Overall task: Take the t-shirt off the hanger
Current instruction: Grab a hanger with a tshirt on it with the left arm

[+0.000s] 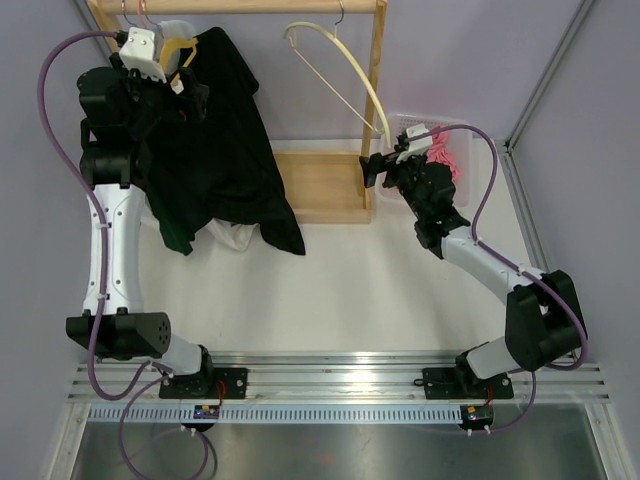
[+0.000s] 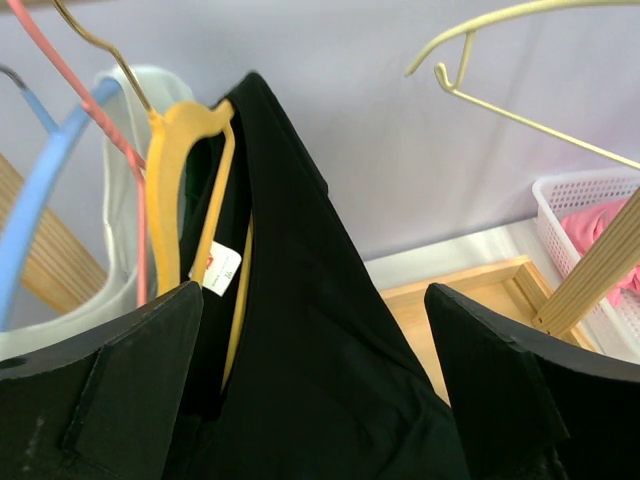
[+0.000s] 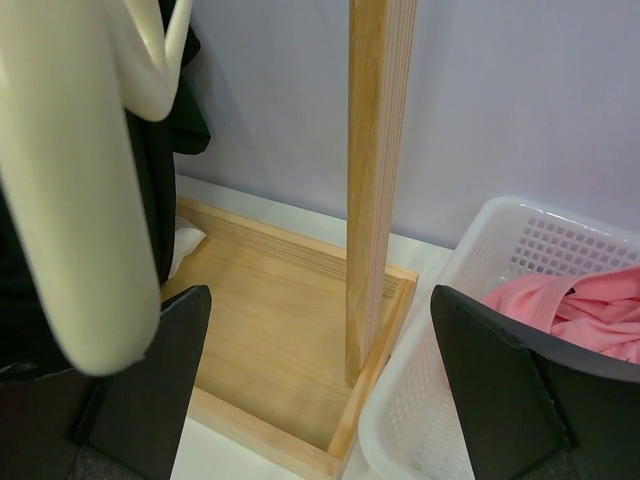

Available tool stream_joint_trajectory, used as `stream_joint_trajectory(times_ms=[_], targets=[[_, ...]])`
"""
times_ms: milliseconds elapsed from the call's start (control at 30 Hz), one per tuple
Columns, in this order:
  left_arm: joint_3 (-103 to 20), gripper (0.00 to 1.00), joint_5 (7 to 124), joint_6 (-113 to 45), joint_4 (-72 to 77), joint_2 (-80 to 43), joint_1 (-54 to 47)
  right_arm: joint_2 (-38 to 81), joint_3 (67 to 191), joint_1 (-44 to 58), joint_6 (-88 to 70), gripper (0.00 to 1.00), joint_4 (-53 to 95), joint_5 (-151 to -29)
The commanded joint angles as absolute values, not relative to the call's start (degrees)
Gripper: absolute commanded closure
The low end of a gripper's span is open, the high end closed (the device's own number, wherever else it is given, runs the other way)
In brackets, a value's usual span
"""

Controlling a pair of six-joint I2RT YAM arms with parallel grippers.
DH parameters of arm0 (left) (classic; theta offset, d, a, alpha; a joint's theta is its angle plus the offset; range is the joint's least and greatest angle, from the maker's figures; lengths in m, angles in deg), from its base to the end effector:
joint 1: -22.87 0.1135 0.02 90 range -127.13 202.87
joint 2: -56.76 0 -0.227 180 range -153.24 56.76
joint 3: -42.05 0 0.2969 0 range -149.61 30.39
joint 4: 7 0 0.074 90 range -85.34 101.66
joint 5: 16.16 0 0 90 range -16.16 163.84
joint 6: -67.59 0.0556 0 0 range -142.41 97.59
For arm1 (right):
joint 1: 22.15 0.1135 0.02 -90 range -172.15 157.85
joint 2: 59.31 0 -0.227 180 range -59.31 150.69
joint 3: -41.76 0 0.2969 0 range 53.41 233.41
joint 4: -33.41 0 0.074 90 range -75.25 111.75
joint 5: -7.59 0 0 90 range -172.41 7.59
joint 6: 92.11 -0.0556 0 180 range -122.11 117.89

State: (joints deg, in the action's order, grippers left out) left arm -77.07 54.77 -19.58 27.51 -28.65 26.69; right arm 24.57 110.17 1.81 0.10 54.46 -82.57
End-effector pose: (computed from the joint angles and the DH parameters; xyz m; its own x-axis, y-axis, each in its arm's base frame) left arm 0.3757 0.0069 0.5028 -0.0009 0.0467 -0.9989 0.2634 0.9637 0.0448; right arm 0.3755 0.1670 0.2726 0.1045 0.0043 -0.9945 -0.4049 0.9135 -0.0387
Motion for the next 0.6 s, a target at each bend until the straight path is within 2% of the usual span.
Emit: stream_joint_trajectory(times_ms=[0, 133, 233, 267, 400, 567], targets=[[-77.4, 0.04, 56.1, -18.5, 23.2, -25.9, 26.8, 25.2, 113.0, 2.1, -0.1, 0.01, 54.4, -83.6], [-80.4, 0.05, 60.8, -19.0, 24.0, -27.5, 27.1, 25.3, 113.1, 2.2, -0.1, 0.00, 54.2, -83.7], [-84.2, 0.07, 59.9, -19.8, 26.6, -30.4, 28.1, 25.0, 112.8, 2.2, -0.1, 0.00, 54.4, -83.7], [-85.0, 0.12, 59.7, -19.9, 27.1, -31.8, 28.1, 24.9, 112.7, 2.1, -0.1, 0.01, 54.4, -83.6], [-88.6, 0.20, 60.0, -20.1, 28.2, -34.6, 28.1, 24.8, 112.7, 2.1, 0.0, 0.01, 54.4, -83.3], [-92.3, 0.26, 60.4, -20.7, 29.1, -37.8, 28.3, 24.5, 112.6, 2.1, 0.2, 0.00, 54.3, -83.3]])
